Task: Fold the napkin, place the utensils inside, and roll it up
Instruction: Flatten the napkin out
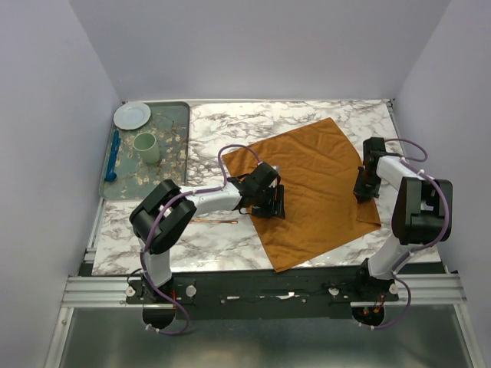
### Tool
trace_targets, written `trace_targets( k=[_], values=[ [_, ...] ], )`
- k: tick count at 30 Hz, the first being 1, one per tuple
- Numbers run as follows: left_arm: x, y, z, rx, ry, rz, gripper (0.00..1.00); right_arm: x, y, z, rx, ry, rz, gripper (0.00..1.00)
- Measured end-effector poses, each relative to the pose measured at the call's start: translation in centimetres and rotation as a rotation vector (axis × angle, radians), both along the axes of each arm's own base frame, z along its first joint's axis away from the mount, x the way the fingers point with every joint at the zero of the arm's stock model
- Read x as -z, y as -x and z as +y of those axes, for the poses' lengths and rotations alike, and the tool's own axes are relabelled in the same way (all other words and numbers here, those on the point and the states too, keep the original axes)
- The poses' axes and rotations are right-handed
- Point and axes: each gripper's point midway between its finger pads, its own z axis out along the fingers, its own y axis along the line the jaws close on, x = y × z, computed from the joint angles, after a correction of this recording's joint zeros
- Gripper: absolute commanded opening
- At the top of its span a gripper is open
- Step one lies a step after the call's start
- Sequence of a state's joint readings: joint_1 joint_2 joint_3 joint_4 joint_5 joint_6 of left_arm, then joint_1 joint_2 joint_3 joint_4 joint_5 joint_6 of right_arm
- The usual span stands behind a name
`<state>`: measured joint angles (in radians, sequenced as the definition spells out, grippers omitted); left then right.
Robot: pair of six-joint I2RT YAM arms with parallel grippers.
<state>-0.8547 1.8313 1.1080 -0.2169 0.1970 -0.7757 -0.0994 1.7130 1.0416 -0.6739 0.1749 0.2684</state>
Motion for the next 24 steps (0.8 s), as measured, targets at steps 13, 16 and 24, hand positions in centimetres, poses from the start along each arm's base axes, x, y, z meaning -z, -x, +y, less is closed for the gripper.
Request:
trace_targets(
  k=[13, 16, 24],
  values=[
    [0.0, 0.0, 0.0, 0.000, 0.000, 0.000, 0.68, -2.5, 0.4, -1.8, 0.029, 0.102, -0.011, 0.01],
    [0.0, 0.0, 0.0, 0.000, 0.000, 0.000, 0.67, -3.6, 0.2, -3.4, 0.054, 0.188, -0.012, 0.01],
    [-0.1, 0.0, 0.0, 0.005, -0.004, 0.000, 0.70, -7.5, -1.7, -15.8, 0.345, 0.504, -0.003, 0.79]
  ],
)
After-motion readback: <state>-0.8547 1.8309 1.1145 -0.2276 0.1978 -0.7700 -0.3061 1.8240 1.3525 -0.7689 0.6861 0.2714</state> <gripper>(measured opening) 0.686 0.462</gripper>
